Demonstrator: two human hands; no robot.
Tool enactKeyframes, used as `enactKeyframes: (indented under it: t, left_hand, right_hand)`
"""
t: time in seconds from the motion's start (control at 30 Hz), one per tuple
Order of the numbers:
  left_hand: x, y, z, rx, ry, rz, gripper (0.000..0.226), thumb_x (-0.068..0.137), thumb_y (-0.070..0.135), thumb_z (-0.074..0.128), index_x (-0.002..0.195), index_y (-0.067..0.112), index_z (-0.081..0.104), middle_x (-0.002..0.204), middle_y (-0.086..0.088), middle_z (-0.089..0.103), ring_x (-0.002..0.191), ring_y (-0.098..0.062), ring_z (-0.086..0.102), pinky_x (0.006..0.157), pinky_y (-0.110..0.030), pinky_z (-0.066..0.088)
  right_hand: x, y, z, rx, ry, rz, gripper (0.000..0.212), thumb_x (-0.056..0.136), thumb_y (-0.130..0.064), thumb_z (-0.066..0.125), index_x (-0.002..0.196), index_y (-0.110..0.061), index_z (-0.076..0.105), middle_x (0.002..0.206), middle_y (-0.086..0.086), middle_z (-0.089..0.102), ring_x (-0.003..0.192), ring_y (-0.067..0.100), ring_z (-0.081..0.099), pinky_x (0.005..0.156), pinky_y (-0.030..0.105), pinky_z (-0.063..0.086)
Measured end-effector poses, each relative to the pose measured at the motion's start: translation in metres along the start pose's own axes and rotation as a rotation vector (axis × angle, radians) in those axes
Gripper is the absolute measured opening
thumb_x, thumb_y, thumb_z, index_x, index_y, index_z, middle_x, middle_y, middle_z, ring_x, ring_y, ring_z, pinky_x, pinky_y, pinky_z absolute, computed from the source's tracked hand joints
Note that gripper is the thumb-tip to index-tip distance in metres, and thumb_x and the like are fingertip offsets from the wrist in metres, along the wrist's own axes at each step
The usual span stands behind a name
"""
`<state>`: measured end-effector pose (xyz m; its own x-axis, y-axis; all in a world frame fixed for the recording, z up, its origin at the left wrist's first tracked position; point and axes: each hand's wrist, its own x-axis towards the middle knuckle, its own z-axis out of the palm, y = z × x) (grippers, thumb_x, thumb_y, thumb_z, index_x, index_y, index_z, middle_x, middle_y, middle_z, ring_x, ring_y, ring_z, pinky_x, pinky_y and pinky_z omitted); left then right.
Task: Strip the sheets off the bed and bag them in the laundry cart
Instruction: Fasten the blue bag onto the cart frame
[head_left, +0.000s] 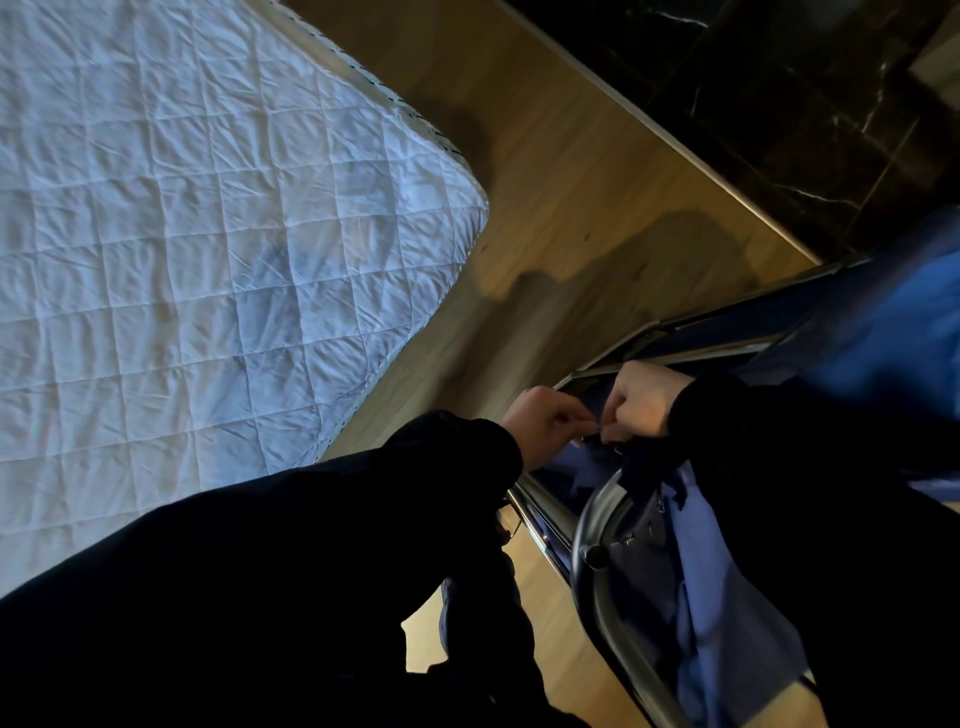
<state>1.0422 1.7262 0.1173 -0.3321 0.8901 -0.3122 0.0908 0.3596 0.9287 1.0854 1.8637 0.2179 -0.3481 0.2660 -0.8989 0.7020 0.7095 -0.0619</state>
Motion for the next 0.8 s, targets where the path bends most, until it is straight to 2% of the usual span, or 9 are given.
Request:
enactKeyframes:
  t: [0.13,0.23,0.4,0.53,0.67,0.8]
  left_hand:
    - [0.003,0.000,-0.001,0.082,0.028,0.088,0.012,0.088,0.005,0.060,0.085,0.005,0.072,0.077,-0.007,0.072,0.074,-0.016,0.065,0.073,-0.025,0.048]
    - [0.005,0.000,0.000,0.057,0.070,0.130,0.016,0.084,0.009,0.055,0.081,0.004,0.070,0.073,-0.007,0.071,0.069,-0.011,0.062,0.071,-0.026,0.049]
    - [0.008,-0.001,0.004,-0.086,0.081,0.071,0.023,0.085,0.016,0.052,0.079,-0.002,0.066,0.067,-0.012,0.069,0.053,0.005,0.059,0.064,-0.021,0.050]
    - [0.011,-0.002,0.011,-0.171,0.106,-0.035,0.018,0.092,0.005,0.052,0.082,-0.006,0.063,0.061,-0.005,0.061,0.049,0.001,0.060,0.060,-0.024,0.051]
    - [0.012,-0.003,0.011,-0.232,0.056,-0.087,0.012,0.095,-0.004,0.050,0.092,-0.006,0.062,0.062,0.000,0.058,0.047,0.004,0.059,0.056,-0.019,0.050]
    - [0.012,-0.004,0.005,-0.235,-0.012,-0.083,0.011,0.094,-0.004,0.052,0.098,-0.009,0.061,0.063,-0.001,0.061,0.050,0.005,0.060,0.058,-0.014,0.051]
  right_hand:
    - [0.002,-0.001,-0.002,0.033,0.022,0.025,0.005,0.080,-0.018,0.074,0.082,-0.017,0.079,0.085,0.004,0.073,0.086,0.020,0.066,0.078,0.029,0.052]
    - [0.004,0.000,-0.002,0.063,0.047,0.054,0.009,0.078,-0.018,0.072,0.083,-0.013,0.078,0.086,0.008,0.073,0.086,0.023,0.066,0.082,0.033,0.054]
    - [0.008,-0.003,0.002,0.073,0.134,0.097,0.016,0.077,-0.022,0.069,0.088,-0.012,0.075,0.090,0.009,0.071,0.086,0.024,0.065,0.071,0.027,0.051]
    - [0.011,-0.006,0.001,0.079,0.172,0.126,0.018,0.074,-0.022,0.072,0.089,-0.014,0.075,0.093,0.009,0.070,0.092,0.027,0.064,0.081,0.031,0.053]
    - [0.012,-0.007,0.002,0.067,0.183,0.128,0.018,0.075,-0.024,0.071,0.089,-0.013,0.074,0.092,0.010,0.069,0.092,0.029,0.063,0.078,0.029,0.051]
    - [0.010,-0.007,0.002,0.074,0.182,0.125,0.015,0.078,-0.023,0.069,0.088,-0.013,0.075,0.089,0.010,0.069,0.088,0.027,0.063,0.075,0.028,0.049]
